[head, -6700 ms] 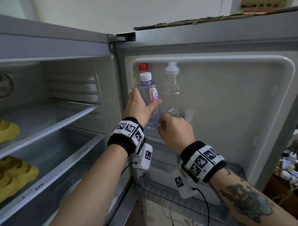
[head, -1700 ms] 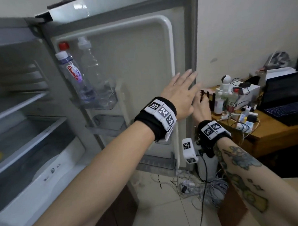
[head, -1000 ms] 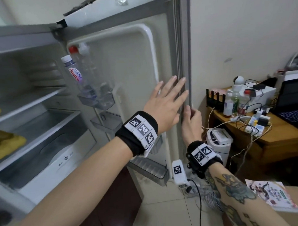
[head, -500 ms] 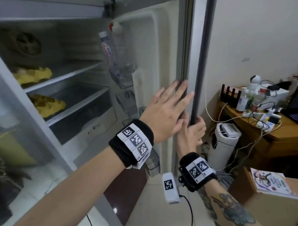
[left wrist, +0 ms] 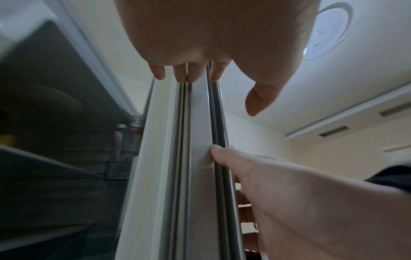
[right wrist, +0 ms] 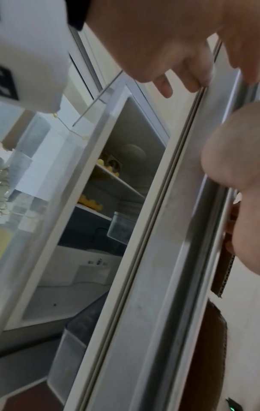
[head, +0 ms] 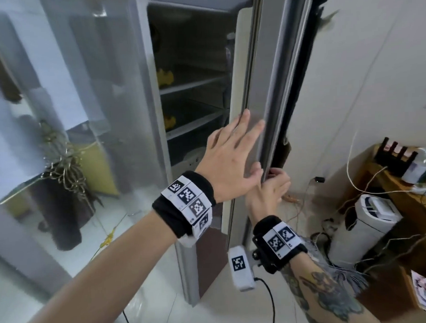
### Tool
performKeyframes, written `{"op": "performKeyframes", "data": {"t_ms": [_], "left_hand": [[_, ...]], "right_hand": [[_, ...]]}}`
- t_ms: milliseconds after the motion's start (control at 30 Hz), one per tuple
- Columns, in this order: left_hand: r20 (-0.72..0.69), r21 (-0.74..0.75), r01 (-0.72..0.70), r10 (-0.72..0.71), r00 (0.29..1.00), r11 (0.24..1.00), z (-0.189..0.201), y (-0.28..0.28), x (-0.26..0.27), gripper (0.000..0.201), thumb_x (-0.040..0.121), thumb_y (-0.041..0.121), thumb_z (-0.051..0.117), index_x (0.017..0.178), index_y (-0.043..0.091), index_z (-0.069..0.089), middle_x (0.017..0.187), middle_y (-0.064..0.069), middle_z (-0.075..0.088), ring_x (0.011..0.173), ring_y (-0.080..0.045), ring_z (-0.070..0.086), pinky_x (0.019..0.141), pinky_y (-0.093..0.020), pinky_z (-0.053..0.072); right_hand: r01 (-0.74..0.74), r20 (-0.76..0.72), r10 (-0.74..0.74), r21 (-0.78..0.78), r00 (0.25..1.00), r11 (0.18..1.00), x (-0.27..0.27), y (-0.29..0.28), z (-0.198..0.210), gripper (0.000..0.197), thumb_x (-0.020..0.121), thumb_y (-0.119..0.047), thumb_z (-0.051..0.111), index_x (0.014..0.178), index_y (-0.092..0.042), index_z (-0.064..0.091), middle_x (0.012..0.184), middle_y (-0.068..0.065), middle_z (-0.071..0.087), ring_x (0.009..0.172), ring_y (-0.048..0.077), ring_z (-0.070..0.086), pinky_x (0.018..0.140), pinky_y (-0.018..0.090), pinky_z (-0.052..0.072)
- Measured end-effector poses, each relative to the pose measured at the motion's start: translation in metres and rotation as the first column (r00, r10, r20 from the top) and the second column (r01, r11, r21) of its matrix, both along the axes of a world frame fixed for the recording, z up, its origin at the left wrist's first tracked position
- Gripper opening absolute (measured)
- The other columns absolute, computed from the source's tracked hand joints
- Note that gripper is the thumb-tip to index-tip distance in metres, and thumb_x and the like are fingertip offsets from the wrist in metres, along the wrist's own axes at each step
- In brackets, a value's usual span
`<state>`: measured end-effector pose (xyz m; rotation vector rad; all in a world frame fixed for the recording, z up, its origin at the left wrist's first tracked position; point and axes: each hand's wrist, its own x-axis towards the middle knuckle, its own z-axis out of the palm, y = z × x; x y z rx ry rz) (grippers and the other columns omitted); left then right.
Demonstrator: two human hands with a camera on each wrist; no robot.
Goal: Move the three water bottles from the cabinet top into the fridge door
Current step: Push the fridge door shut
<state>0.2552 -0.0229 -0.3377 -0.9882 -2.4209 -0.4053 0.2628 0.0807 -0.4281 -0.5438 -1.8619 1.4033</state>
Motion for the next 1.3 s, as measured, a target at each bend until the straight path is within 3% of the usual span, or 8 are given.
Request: {"op": "performKeyframes", "data": {"t_ms": [100,233,433,600,733,833,966,1300], "left_hand": [[0.077,0.028,-0.087,0.085,0.993,0.996,0.004,-0.027,-0.008,0.089,0.086,0.047,0.054,0.155,0.026,0.002,0.165,-0.007,-0.003,0.151,-0.018,-0.005,0.115,-0.038,-0.003],[0.102,0.014,-0.225,0.223,0.970,0.974,0.005,-0.053,-0.024,0.093,0.085,0.049,0.054,0.155,0.026,-0.003,0.164,-0.007,-0.005,0.151,-0.020,-0.006,0.118,-0.044,0.001],[0.107,-0.024,-0.390,0.390,0.915,0.921,0.010,-0.085,-0.054,0.094,0.085,0.054,0.052,0.155,0.022,-0.004,0.165,-0.006,-0.005,0.151,-0.022,-0.003,0.118,-0.046,0.004],[0.125,-0.047,-0.474,0.476,0.870,0.879,0.012,-0.098,-0.076,0.095,0.086,0.062,0.045,0.155,0.022,-0.006,0.164,-0.006,-0.007,0.151,-0.022,-0.003,0.118,-0.048,0.004],[0.162,-0.054,-0.540,0.541,0.825,0.840,0.016,-0.106,-0.092,0.096,0.086,0.064,0.044,0.155,0.019,-0.006,0.165,-0.005,-0.006,0.151,-0.022,-0.001,0.117,-0.050,0.007],[0.126,-0.064,-0.558,0.561,0.818,0.828,0.013,-0.110,-0.098,0.095,0.086,0.062,0.045,0.155,0.020,-0.005,0.165,-0.005,-0.003,0.150,-0.024,0.004,0.117,-0.051,0.011],[0.093,-0.067,-0.570,0.573,0.814,0.819,0.007,-0.111,-0.101,0.093,0.087,0.059,0.047,0.155,0.020,-0.004,0.165,-0.006,-0.001,0.150,-0.024,0.009,0.116,-0.050,0.016],[0.074,-0.077,-0.594,0.599,0.798,0.801,0.006,-0.109,-0.099,0.093,0.086,0.059,0.046,0.155,0.020,-0.003,0.165,-0.006,0.002,0.147,-0.025,0.017,0.114,-0.047,0.022]], "right_hand": [[-0.080,0.006,0.080,0.010,0.997,0.997,-0.017,-0.024,-0.002,0.034,0.087,-0.046,0.048,0.103,-0.019,0.034,0.107,-0.001,0.035,0.105,0.020,0.037,0.101,0.042,0.034],[-0.155,-0.015,0.157,0.097,0.988,0.983,-0.040,-0.053,-0.001,0.036,0.081,-0.043,0.047,0.099,-0.012,0.039,0.102,0.002,0.039,0.104,0.031,0.043,0.094,0.046,0.040],[-0.254,0.004,0.258,0.203,0.966,0.946,-0.074,-0.093,0.005,0.026,0.090,-0.021,0.058,0.100,0.000,0.046,0.100,0.009,0.042,0.101,0.032,0.042,0.086,0.035,0.031],[-0.300,0.014,0.305,0.241,0.952,0.923,-0.104,-0.113,0.002,0.023,0.088,-0.015,0.060,0.098,0.002,0.048,0.100,0.022,0.052,0.095,0.036,0.046,0.080,0.039,0.031],[-0.386,0.043,0.389,0.262,0.920,0.885,-0.125,-0.123,0.003,0.026,0.087,-0.014,0.060,0.103,0.004,0.049,0.104,0.025,0.054,0.096,0.037,0.048,0.079,0.040,0.034],[-0.352,0.020,0.360,0.269,0.933,0.897,-0.131,-0.130,0.001,0.028,0.085,-0.013,0.064,0.100,0.005,0.050,0.100,0.028,0.054,0.091,0.040,0.051,0.076,0.041,0.038],[-0.330,-0.041,0.354,0.273,0.935,0.904,-0.132,-0.132,-0.005,0.030,0.083,-0.017,0.068,0.094,0.004,0.050,0.094,0.025,0.053,0.084,0.038,0.051,0.070,0.037,0.038],[-0.412,-0.037,0.432,0.242,0.901,0.879,-0.129,-0.122,-0.002,0.030,0.085,-0.023,0.067,0.091,-0.001,0.047,0.093,0.018,0.050,0.081,0.029,0.045,0.071,0.042,0.043]]}}
